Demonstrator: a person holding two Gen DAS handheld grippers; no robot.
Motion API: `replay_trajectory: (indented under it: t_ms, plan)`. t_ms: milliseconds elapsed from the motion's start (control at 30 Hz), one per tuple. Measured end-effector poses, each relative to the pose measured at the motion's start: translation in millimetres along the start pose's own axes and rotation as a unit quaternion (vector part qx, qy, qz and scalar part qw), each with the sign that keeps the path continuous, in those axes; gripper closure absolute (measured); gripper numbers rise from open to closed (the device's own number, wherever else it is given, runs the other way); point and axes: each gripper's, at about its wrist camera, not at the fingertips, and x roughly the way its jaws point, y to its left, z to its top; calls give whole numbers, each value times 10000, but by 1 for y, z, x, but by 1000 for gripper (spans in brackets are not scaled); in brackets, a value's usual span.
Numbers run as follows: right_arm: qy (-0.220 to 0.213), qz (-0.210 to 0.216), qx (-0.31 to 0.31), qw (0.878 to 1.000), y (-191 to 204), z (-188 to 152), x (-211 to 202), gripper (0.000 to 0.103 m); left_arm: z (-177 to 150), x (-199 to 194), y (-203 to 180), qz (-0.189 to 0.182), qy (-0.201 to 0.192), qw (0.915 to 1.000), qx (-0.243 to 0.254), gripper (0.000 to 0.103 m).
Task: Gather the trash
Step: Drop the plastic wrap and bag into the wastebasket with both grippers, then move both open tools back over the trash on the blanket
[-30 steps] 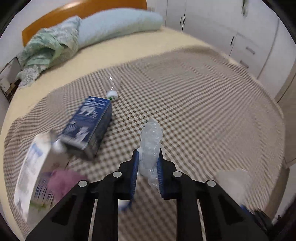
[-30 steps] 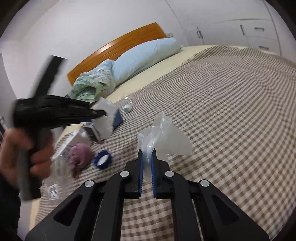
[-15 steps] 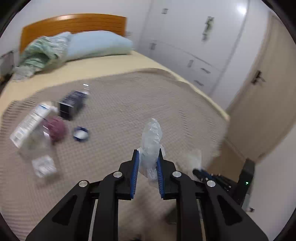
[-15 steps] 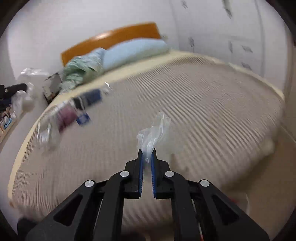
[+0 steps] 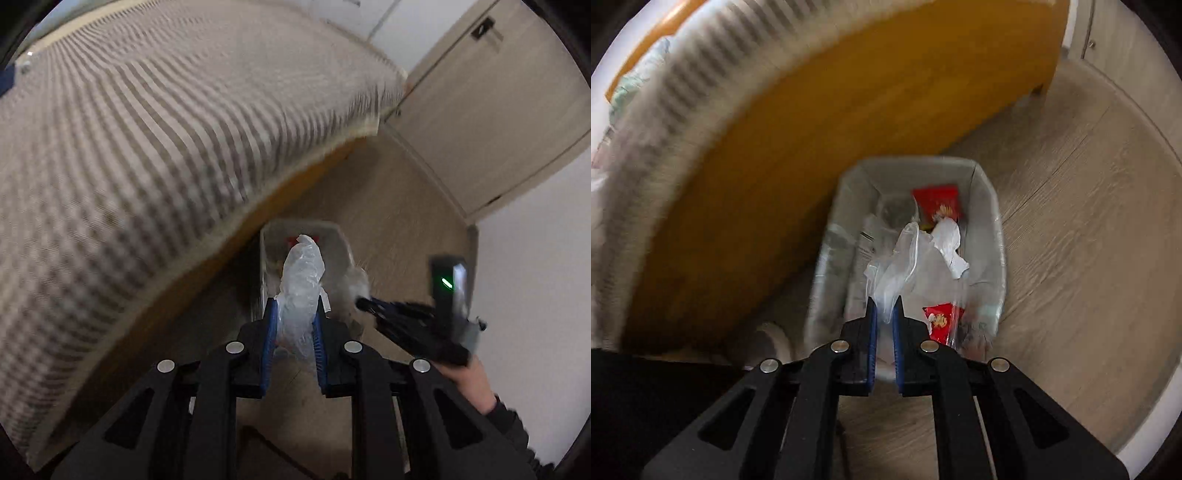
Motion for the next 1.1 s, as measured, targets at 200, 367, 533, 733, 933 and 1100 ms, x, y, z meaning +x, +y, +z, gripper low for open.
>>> replay_trajectory:
  t_ms: [200, 367, 533, 733, 933, 1100]
  plan:
    - [144, -701, 359, 9968, -45, 35, 76, 37, -5, 70, -1, 11, 688, 9974, -236, 87]
    - [-334, -632, 699, 9950, -62, 23, 48, 37, -5, 104, -10, 136, 1043, 9944, 27, 87]
    - [-631, -595, 1038, 9908, -78, -25, 4, 35, 0, 159, -55, 371, 1466, 9852, 801, 87]
    - [-656, -710, 1558, 9830, -103, -72, -25, 35, 17, 239, -67, 447, 1144, 9919, 311, 39]
    - [-655, -746, 1748, 9796, -110, -79, -27, 35, 14, 268, -58, 691, 1082, 9915, -234, 30]
    - [-685, -652, 1583, 9828, -94, -69, -23, 35, 16, 249, -43, 851, 924, 9914, -358, 30]
